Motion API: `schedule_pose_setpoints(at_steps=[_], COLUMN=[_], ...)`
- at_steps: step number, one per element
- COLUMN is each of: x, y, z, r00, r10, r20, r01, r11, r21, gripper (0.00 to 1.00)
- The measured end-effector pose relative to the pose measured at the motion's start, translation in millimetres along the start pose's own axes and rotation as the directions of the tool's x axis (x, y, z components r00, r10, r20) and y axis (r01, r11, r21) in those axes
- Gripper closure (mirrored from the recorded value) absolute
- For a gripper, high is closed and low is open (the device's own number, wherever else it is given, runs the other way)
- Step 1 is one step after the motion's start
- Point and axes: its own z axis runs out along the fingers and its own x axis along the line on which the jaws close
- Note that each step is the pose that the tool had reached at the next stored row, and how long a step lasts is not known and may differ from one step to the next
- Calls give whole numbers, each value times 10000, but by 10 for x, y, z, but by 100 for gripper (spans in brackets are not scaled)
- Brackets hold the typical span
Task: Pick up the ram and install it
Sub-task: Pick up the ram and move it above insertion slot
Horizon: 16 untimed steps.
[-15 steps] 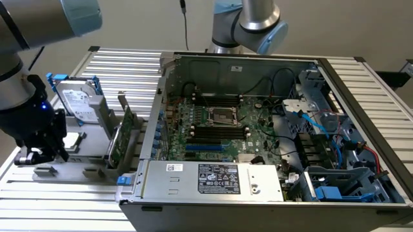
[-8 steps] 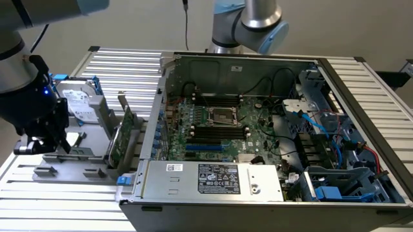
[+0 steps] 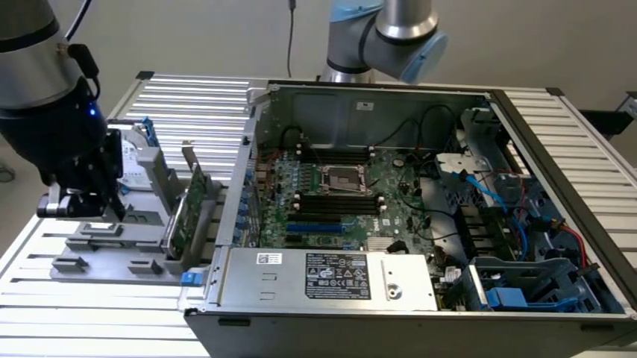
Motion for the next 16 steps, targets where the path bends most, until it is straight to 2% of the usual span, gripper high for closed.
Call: schedule_pose_setpoints(at_steps=[8,16], x=[16,31], y=[-354,-703], z=[-378,-750], r00=[10000,10000], r10=[0,-2], r20=[3,4], r01=[0,2], r11=[9999,9999], r21=[-102,-144], gripper=[86,86])
